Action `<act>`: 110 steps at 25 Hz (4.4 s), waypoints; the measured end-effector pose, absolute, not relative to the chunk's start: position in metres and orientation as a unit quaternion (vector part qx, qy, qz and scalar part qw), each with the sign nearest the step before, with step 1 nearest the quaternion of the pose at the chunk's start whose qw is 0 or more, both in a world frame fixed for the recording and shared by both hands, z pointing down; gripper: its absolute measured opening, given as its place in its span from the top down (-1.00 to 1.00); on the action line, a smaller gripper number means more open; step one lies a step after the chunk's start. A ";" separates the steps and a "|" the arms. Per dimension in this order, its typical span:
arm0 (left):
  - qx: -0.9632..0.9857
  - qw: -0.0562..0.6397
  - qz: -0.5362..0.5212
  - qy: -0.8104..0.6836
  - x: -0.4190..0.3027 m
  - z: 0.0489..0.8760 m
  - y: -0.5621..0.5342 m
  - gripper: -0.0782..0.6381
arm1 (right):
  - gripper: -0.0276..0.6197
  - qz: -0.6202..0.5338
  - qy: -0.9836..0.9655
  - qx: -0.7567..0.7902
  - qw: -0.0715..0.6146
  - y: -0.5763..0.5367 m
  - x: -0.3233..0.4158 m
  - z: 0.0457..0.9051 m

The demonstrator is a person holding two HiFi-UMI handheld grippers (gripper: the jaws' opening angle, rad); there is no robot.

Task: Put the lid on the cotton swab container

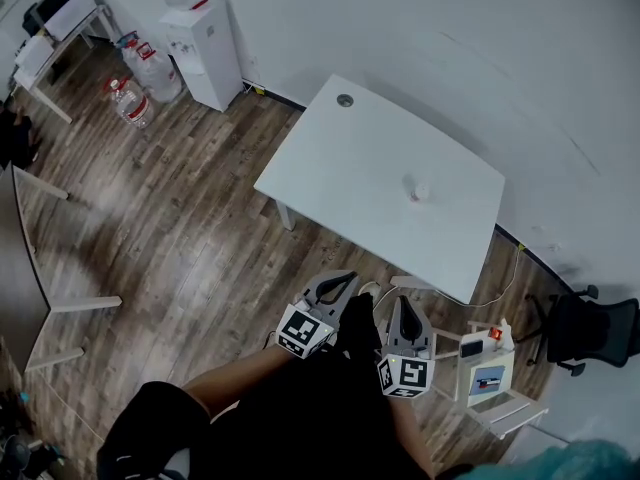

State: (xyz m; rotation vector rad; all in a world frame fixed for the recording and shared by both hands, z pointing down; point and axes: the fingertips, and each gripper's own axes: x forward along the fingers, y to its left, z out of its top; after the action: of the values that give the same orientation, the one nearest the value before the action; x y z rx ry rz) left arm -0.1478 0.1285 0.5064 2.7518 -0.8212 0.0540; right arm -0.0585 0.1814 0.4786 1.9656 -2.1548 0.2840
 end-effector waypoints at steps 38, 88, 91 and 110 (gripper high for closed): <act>0.933 0.150 0.196 -0.261 0.079 0.700 -0.102 0.74 | 0.81 0.180 -0.749 0.625 0.126 -0.084 0.192 0.586; 0.934 0.113 0.307 -0.146 0.160 0.806 -0.111 0.07 | 0.39 0.269 -0.807 0.478 0.217 -0.084 0.201 0.711; 0.931 0.141 0.299 -0.153 0.160 0.808 -0.111 0.07 | 0.39 0.287 -0.811 0.475 0.188 -0.083 0.202 0.705; 0.929 0.127 0.320 -0.138 0.155 0.811 -0.100 0.07 | 0.39 0.276 -0.829 0.437 0.211 -0.079 0.190 0.714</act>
State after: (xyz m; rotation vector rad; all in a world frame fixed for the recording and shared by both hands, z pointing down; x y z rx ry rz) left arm 0.1554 -0.1002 0.8113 2.7025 -0.4005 0.9310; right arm 0.1900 -0.0787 0.7137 1.2156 -2.3042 0.7671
